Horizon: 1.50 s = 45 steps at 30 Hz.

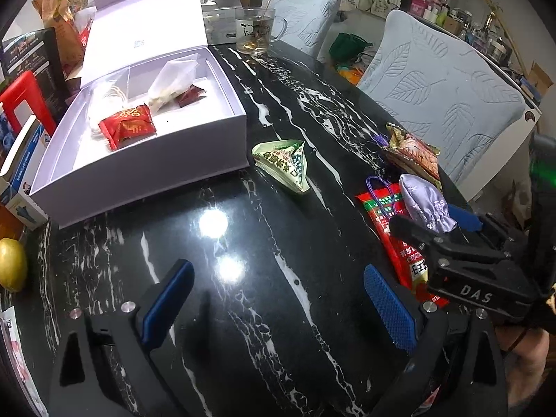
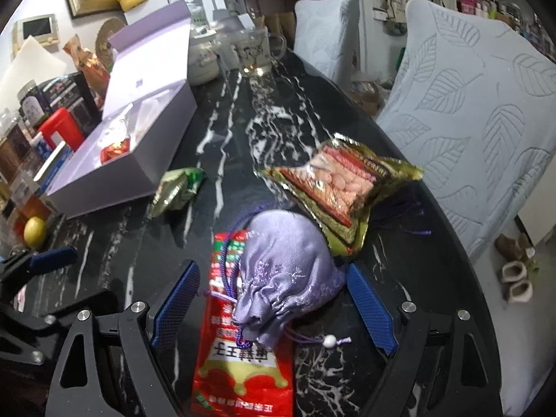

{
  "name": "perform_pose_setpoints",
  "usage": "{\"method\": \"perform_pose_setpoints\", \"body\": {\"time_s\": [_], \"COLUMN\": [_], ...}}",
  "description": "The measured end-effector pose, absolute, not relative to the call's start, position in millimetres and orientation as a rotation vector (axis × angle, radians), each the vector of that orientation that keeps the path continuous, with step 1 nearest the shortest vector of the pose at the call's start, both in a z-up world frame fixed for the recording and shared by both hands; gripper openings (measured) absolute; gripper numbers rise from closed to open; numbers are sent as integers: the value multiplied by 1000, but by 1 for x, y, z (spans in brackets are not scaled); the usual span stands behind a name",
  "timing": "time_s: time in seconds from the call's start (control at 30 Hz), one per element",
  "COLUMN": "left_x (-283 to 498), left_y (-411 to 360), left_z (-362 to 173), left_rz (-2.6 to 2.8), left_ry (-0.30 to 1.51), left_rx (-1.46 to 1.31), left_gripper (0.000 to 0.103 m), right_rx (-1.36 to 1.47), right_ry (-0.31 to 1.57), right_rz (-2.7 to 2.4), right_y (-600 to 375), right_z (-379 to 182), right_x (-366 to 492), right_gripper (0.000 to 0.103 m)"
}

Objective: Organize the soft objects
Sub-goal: 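Grasp the lavender drawstring pouch with the right gripper, then grasp the long red snack packet with the left gripper while the right holds the pouch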

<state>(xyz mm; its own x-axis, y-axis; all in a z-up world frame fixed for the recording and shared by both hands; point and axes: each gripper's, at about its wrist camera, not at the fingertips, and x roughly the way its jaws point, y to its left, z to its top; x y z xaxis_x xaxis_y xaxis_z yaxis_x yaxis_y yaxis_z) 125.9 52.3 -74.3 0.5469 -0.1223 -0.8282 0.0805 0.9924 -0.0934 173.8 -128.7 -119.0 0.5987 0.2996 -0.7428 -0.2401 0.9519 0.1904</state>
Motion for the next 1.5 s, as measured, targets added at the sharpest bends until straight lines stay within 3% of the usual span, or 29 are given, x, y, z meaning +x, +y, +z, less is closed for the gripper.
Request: {"method": "perform_pose_setpoints", "body": {"time_s": [0.03,0.17,0.3,0.9,1.23,1.4,1.47,1.5], "left_x": [126,127,125,130,134,130,128,127], "left_y": [52,52,49,-24,-61,-58,-58,-59], "left_z": [-74,-75,-75,-81,-98,-100,-98,-97], "left_rz": [-121,-126,-138,-277,-301,-311,-335,-345], "left_ry": [984,987,985,993,1033,1007,978,968], "left_rx": [-47,-50,-43,50,151,165,170,172], "left_gripper": [100,100,100,100,99,88,67,61], "right_rx": [68,34,28,154,185,194,191,192], "right_ry": [881,860,855,823,836,842,843,843], "right_rz": [308,290,290,420,367,377,383,386], "right_y": [-129,-130,-131,-178,-201,-205,-205,-205], "right_z": [-121,-121,-119,-98,-114,-116,-116,-116], "right_x": [174,167,162,95,86,87,87,87], "right_gripper": [82,48,39,38,38,38,38,38]}}
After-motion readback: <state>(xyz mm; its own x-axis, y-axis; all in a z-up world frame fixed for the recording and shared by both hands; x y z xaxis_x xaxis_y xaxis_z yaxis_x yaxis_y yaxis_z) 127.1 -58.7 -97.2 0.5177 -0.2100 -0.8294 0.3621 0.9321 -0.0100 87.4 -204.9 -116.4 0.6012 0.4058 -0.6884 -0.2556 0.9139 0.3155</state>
